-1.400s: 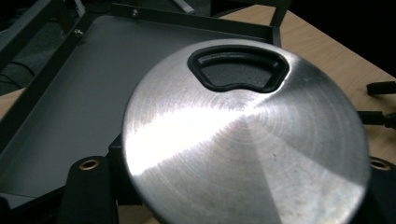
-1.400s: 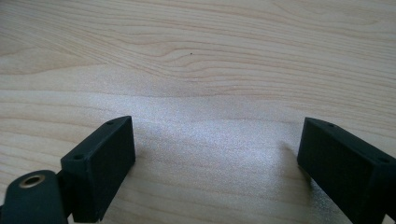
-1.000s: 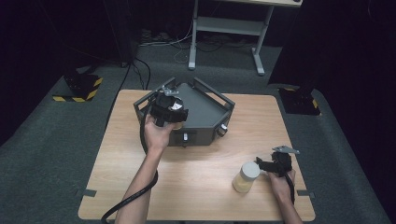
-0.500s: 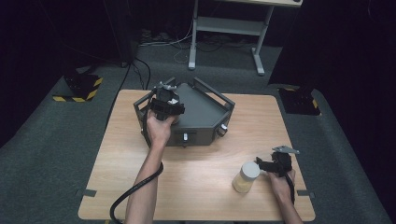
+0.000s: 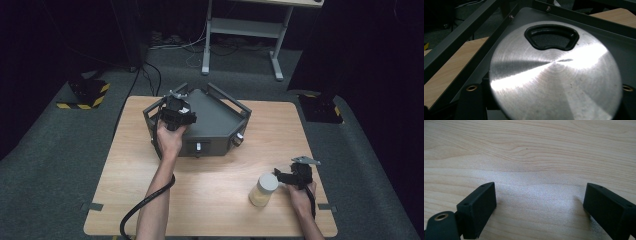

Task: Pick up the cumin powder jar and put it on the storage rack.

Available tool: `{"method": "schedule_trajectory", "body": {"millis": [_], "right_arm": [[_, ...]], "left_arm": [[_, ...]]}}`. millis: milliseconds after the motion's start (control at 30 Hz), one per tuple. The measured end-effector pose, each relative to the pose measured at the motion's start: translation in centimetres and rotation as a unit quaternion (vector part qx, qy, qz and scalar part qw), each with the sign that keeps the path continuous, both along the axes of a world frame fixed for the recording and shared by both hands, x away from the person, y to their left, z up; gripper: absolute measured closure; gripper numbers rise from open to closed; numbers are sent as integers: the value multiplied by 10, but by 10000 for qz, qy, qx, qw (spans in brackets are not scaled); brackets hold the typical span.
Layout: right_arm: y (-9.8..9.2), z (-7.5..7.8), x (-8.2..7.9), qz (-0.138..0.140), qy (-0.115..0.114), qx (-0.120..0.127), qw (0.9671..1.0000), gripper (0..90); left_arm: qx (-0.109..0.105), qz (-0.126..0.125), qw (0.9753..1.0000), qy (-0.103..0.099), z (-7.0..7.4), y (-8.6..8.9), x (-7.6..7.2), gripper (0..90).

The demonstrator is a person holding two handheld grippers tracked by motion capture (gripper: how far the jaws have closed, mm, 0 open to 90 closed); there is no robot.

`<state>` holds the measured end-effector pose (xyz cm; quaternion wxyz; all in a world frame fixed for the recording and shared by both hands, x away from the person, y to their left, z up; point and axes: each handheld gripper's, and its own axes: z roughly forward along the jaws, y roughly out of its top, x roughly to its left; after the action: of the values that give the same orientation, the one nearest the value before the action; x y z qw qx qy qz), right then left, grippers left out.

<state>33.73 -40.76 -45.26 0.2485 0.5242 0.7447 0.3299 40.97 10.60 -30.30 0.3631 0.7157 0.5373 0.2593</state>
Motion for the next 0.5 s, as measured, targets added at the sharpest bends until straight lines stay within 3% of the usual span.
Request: {"method": "schedule_trajectory", "body": {"millis": [300,367,500], "right_arm": [[0,0,0,1,-3,-7,10000,108],[0,0,0,1,-2,-7,10000,108],[0,0,0,1,-2,-5,10000,108]], "left_arm": [[-87,-110,9999,-51,-3,5,-1,312],[-204,-159,9996,-72,-5,8,-2,280],[-122,-179,9997,-96,-5,5,-4,174]]}}
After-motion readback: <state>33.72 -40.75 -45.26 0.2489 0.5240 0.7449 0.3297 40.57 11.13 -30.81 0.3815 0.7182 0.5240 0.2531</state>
